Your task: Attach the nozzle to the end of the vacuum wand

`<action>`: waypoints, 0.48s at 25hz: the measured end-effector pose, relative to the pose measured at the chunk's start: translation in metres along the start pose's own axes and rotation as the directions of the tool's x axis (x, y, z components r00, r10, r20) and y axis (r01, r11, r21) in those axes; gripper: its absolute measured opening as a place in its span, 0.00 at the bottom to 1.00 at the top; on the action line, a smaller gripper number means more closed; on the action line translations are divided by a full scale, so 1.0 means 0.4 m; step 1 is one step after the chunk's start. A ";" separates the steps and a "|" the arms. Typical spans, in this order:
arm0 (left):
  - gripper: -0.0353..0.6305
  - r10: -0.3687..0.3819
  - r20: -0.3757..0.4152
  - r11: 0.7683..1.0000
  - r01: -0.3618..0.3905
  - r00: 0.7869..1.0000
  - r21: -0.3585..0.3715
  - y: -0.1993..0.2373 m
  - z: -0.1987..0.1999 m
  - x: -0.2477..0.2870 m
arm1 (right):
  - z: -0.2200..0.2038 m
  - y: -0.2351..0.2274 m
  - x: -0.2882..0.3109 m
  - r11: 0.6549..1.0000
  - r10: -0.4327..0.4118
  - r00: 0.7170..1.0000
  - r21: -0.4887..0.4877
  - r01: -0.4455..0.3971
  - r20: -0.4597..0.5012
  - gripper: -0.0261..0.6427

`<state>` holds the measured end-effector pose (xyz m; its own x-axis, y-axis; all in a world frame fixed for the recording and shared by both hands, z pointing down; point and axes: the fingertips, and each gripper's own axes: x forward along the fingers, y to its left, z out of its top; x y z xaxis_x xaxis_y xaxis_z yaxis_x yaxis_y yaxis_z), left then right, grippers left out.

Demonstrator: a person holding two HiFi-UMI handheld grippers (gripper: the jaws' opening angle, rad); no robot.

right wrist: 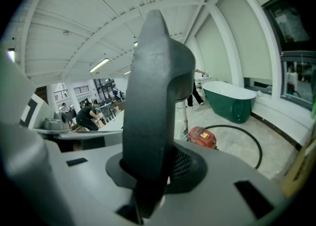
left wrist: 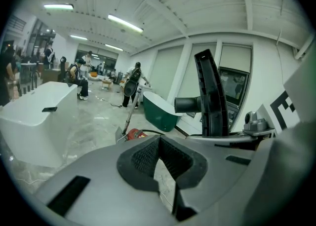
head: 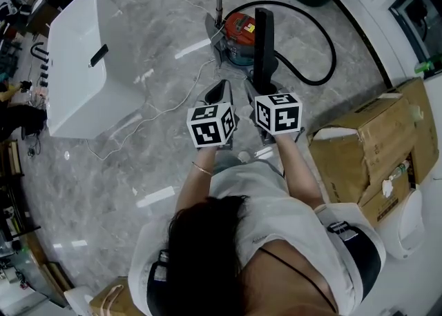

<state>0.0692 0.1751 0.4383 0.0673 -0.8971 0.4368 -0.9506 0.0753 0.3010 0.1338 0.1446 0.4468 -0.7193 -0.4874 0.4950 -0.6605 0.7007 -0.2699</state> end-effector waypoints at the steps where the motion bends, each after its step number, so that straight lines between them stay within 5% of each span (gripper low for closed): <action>1: 0.06 -0.001 0.000 1.000 0.001 1.000 -0.008 0.004 -0.001 0.002 | -0.001 0.000 0.003 1.000 0.000 1.000 0.001 0.000 -0.002 0.17; 4: 0.06 0.001 -0.005 0.999 -0.001 1.000 -0.042 0.006 -0.015 0.005 | -0.015 -0.002 0.001 1.000 0.003 1.000 0.001 -0.003 -0.014 0.17; 12: 0.06 0.004 0.003 1.000 -0.004 1.000 0.005 -0.010 -0.003 0.010 | -0.038 -0.010 0.001 1.000 0.006 0.999 0.016 -0.005 -0.038 0.17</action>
<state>0.0736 0.1719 0.4399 0.0621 -0.8982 0.4351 -0.9524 0.0771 0.2951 0.1395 0.1495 0.4606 -0.7145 -0.4629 0.5246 -0.6600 0.6947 -0.2859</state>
